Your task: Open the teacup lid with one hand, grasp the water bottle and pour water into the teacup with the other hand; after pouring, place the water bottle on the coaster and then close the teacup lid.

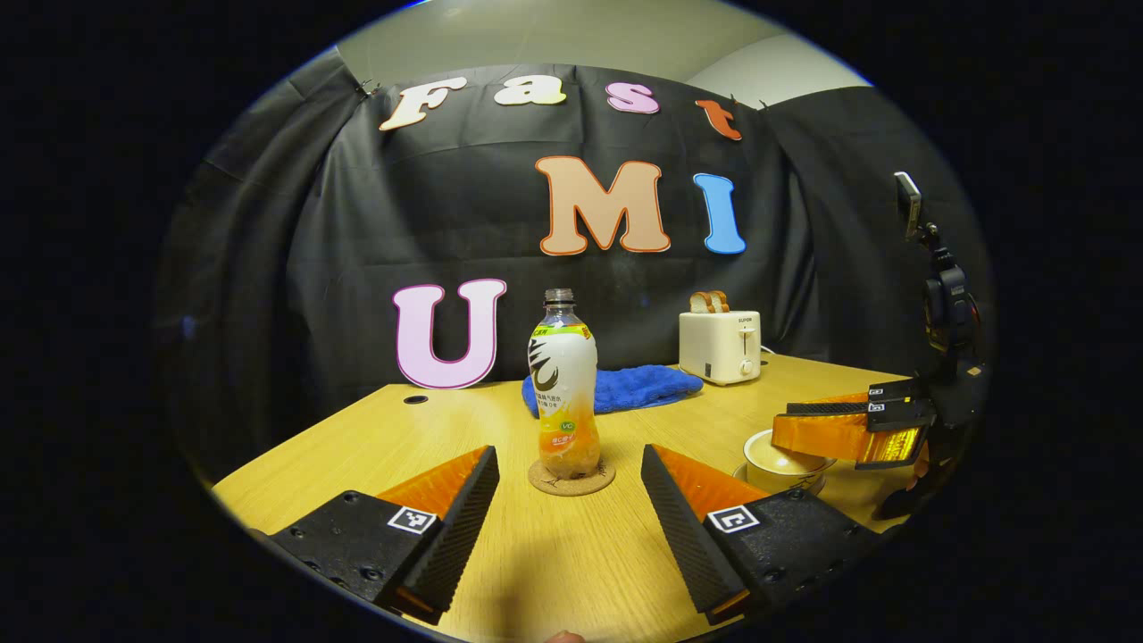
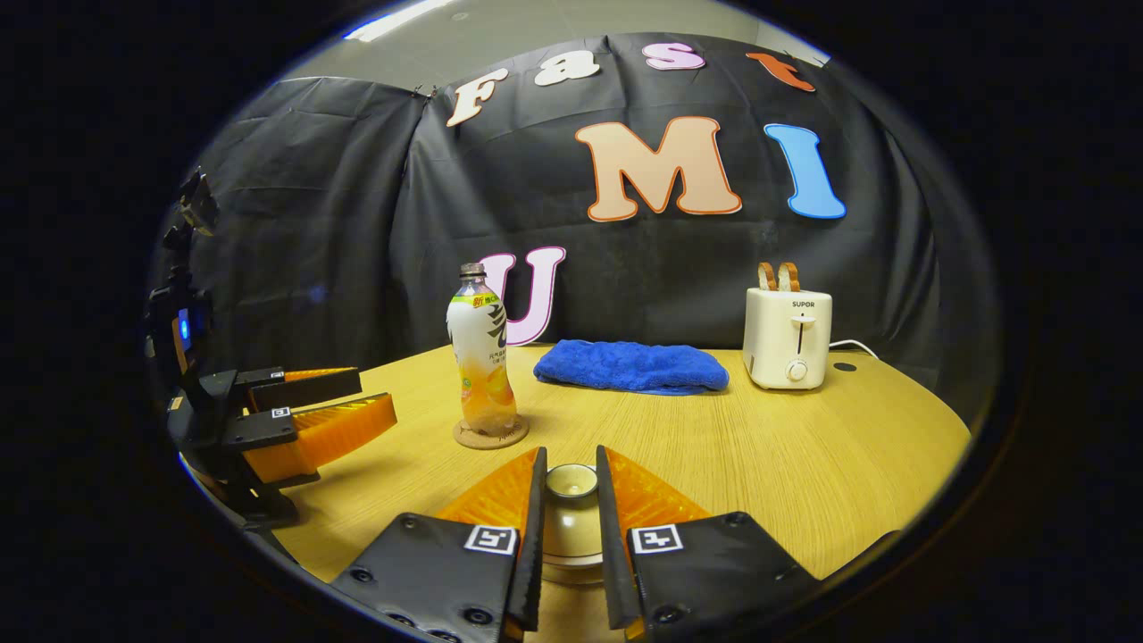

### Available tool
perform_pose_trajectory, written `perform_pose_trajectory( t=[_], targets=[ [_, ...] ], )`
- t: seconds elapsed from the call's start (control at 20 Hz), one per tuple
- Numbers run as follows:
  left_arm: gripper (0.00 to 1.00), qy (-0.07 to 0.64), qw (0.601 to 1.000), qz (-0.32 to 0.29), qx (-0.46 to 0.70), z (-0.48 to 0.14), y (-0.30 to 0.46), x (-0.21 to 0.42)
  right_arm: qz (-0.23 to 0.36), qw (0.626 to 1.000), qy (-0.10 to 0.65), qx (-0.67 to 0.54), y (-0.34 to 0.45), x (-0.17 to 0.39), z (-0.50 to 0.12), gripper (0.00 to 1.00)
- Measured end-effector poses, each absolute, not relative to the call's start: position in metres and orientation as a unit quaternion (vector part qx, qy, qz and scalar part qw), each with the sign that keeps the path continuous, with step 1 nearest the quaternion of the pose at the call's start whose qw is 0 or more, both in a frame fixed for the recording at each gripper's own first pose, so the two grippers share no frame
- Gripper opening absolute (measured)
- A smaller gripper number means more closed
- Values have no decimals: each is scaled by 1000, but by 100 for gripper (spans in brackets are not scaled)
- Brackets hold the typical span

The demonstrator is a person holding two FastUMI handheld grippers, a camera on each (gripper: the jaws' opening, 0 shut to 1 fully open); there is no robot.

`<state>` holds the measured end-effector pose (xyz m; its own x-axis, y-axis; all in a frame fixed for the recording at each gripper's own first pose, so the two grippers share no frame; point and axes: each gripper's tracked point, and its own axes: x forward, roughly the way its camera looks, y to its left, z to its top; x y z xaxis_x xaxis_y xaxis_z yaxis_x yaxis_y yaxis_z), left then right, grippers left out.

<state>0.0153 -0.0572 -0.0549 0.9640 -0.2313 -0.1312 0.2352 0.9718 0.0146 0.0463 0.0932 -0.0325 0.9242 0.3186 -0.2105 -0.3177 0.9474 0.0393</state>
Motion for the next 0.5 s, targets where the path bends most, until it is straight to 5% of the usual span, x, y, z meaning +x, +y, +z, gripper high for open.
perform_pose_trajectory(
  t=[0.3, 0.5],
  targets=[
    [94, 64, 991, -115, 12, -56, -59, 14, 161, 981, 104, 15, 89, 43, -31, 36],
    [94, 57, 992, -109, 10, -54, -57, 15, 152, 985, 74, 12, 76, 41, -16, 74]
  ],
)
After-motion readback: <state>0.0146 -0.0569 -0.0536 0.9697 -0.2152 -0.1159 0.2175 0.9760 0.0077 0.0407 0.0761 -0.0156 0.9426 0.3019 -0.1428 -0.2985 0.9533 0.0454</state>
